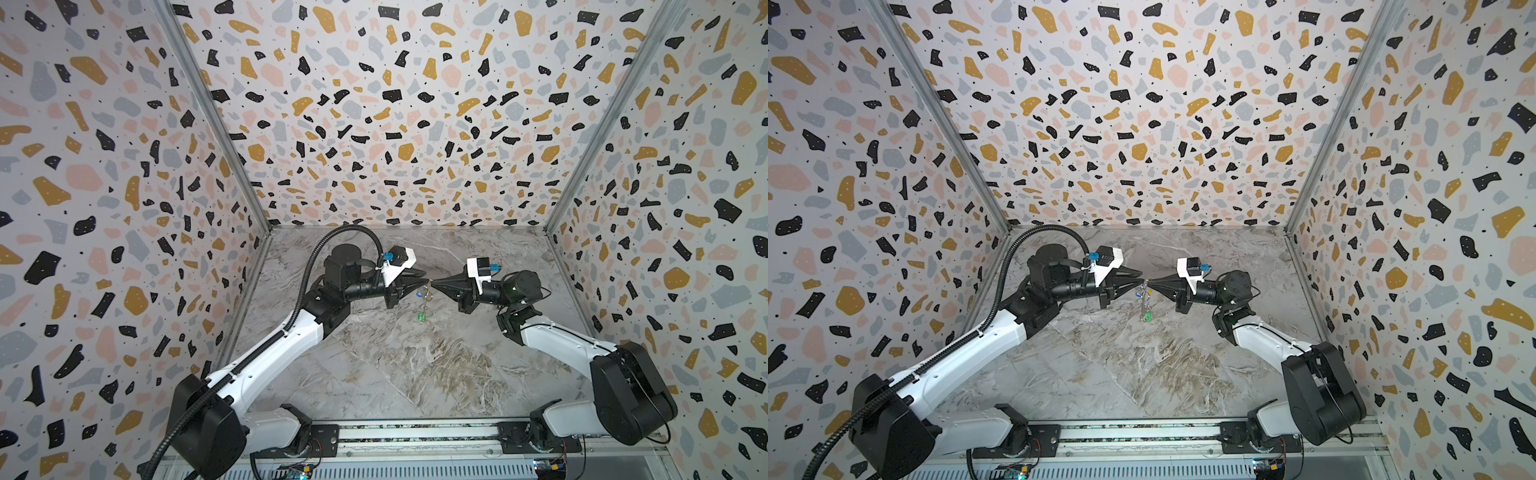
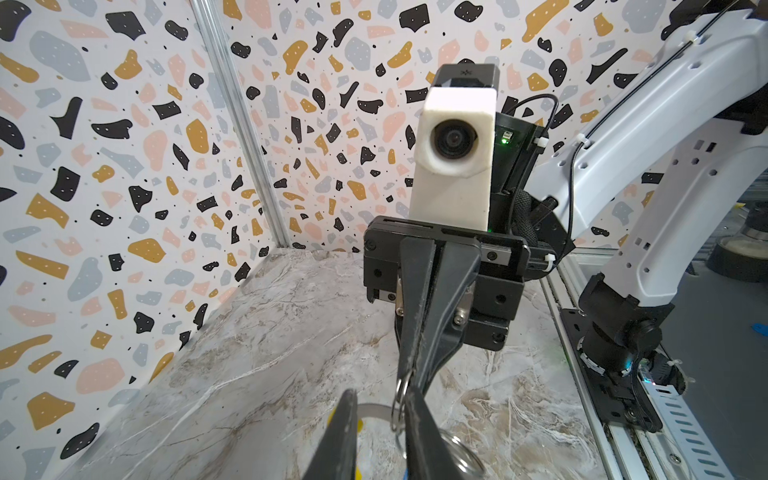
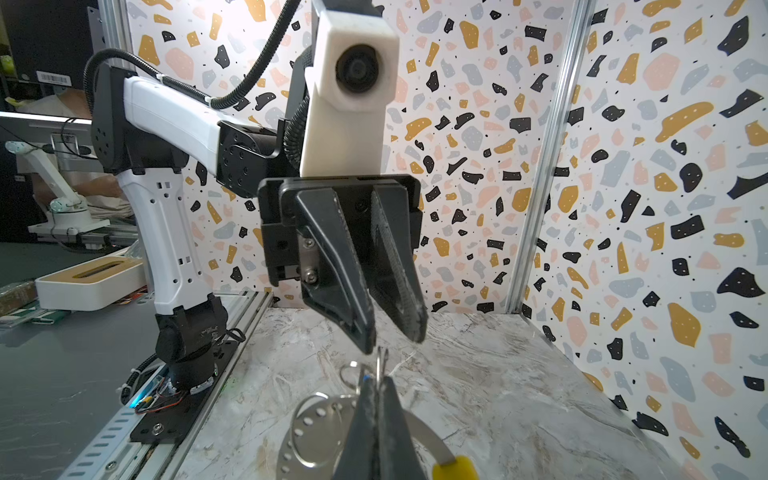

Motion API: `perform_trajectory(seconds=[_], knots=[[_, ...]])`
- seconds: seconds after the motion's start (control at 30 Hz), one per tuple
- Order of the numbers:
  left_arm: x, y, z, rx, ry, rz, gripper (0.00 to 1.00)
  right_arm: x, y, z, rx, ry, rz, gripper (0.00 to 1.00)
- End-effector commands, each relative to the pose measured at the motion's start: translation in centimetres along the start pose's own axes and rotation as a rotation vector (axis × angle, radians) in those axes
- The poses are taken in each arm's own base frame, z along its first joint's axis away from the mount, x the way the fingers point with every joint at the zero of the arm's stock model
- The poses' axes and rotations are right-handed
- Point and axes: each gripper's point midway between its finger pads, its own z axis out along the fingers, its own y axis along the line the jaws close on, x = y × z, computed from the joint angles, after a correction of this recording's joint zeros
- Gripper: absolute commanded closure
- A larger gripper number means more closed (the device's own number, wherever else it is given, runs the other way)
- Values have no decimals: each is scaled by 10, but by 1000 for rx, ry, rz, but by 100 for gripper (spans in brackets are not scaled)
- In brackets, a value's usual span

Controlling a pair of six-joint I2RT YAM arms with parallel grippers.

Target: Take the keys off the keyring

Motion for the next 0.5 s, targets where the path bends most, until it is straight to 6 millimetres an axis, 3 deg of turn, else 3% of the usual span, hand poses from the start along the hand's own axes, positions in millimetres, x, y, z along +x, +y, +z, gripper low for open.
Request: perform_trajectory(seconds=[0.0,0.2,0.37,0.47], knots=[[0,-3,3,25,-11,3,81,-19,3,2,-21,-32,-51,100],[2,-4,6,36,-3,0,88,-20,4,2,-20,-33,-55,100],[-1,-5,7,46,-5,8,100,-21,3,2,-22,-28,-55,100],[-4,-5,6,46,-5,21,100,-19,2,3,-20,-19,-54,100]])
